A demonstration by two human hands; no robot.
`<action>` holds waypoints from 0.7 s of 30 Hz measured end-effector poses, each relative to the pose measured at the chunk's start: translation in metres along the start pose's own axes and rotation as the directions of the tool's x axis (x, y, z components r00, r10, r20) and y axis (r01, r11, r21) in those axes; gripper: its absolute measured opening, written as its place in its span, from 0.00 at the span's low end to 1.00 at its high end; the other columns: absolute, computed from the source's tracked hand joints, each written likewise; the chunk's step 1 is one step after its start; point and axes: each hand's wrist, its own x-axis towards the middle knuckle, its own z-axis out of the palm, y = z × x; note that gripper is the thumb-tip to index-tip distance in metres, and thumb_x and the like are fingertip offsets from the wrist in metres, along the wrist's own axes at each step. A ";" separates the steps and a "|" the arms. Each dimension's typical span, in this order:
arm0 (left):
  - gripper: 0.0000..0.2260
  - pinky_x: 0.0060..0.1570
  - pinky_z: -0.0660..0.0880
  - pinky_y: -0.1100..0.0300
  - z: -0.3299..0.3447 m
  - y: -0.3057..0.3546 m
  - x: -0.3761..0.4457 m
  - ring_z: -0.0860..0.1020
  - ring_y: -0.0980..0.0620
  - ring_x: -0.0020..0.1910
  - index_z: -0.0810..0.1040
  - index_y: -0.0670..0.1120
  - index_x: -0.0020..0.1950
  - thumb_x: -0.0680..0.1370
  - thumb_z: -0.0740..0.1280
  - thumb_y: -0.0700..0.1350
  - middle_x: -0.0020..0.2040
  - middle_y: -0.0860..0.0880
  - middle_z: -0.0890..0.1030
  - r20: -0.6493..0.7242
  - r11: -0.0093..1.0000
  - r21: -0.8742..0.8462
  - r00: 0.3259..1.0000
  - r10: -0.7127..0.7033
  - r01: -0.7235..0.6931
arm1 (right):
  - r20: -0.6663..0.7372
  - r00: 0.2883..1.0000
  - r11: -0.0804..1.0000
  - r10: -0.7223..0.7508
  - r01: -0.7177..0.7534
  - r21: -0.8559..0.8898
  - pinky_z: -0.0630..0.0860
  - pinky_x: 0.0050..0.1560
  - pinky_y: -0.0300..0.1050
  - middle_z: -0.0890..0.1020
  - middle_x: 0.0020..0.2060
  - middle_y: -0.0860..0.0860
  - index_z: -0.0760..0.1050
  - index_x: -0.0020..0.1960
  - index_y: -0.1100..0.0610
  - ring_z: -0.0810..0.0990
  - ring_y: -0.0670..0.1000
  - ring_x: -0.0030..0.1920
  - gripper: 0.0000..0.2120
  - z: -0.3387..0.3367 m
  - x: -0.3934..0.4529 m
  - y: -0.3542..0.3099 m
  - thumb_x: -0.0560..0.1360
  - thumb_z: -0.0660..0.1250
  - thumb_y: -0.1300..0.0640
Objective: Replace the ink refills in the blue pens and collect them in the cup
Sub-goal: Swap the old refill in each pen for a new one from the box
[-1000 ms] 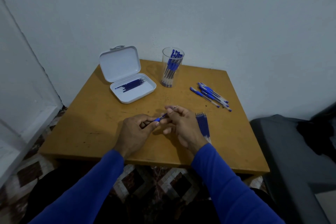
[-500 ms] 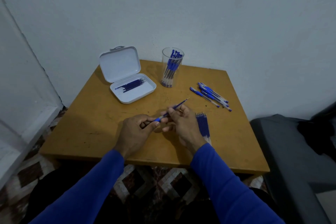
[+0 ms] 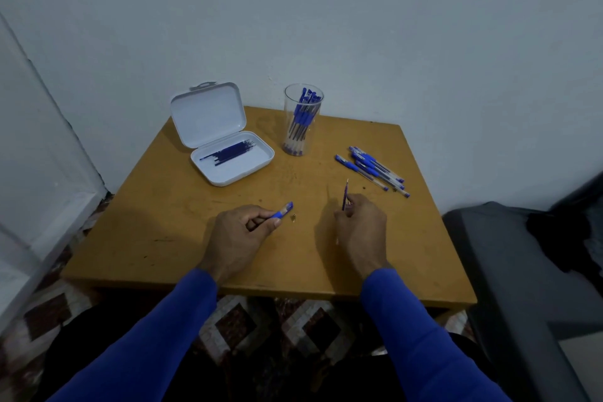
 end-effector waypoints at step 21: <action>0.05 0.38 0.79 0.54 0.000 -0.003 0.000 0.80 0.53 0.39 0.85 0.56 0.50 0.75 0.75 0.49 0.39 0.57 0.84 -0.001 0.999 0.035 1.000 0.007 -0.007 | 0.055 0.998 0.974 0.032 -0.019 -0.225 0.80 0.57 0.48 0.78 0.56 0.51 0.75 0.63 0.53 0.78 0.48 0.53 0.10 0.003 0.004 0.011 0.82 0.65 0.56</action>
